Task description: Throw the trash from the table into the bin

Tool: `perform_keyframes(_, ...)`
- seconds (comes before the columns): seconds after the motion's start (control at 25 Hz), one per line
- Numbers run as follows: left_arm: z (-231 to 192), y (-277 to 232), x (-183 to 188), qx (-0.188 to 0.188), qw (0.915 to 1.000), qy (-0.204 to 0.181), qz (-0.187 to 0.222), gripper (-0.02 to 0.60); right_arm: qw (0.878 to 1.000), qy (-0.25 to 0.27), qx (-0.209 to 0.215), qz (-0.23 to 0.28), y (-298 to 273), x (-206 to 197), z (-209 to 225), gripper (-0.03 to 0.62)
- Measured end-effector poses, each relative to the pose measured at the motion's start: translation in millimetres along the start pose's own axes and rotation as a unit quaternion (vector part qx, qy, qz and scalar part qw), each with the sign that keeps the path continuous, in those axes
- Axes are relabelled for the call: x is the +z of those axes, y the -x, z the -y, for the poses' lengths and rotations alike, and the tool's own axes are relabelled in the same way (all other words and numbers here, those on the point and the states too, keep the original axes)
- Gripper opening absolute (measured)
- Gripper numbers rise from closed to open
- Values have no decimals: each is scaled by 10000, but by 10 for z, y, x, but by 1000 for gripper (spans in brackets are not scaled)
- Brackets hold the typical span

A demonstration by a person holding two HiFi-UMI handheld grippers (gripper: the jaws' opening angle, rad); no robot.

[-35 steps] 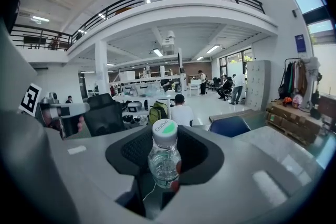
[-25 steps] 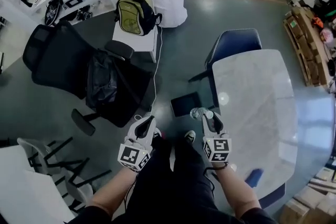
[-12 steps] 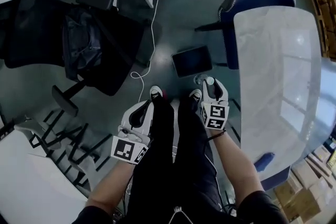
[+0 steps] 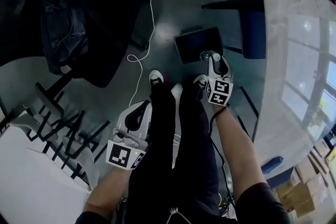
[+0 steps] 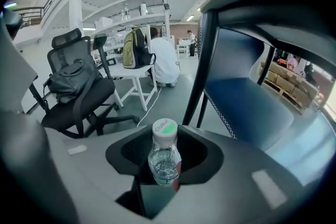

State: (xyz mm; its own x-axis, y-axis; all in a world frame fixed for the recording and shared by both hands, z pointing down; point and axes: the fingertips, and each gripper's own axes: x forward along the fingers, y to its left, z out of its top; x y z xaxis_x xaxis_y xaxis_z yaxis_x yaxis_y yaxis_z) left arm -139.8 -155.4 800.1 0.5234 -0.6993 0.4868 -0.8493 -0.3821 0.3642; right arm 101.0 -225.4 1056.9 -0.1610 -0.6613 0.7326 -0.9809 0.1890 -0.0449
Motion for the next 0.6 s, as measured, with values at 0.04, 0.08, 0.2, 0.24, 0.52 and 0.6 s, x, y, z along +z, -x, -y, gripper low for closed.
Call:
perform_keyframes(0.04, -14, -2, -64, 3, 10000, 22, -30, 2, 10000, -36, -15, -22, -86, -83, 9, 171)
perform_keyframes(0.08, -30, -2, -125, 11, 10000, 44, -54, 0, 10000, -55, -25, -40, -171, -160, 13, 172)
perform_keyframes(0.2, -99, 2, -280, 65, 9999, 100, -107, 2, 9999, -33, -37, -122, -436, -358, 1, 170)
perform_keyframes(0.24, -125, 10, -322, 88, 9998, 115, -122, 1, 9998, 14, -46, -179, -517, -420, -11, 170)
perform_keyframes(0.52, -272, 48, -531, 127, 9993, 173, -303, 2, 9933, 353, 103, -1097, -904, -970, -139, 172)
perform_keyframes(0.6, -281, 63, -570, 132, 9991, 183, -351, 2, 9886, 491, 193, -1414, -939, -1147, -159, 172)
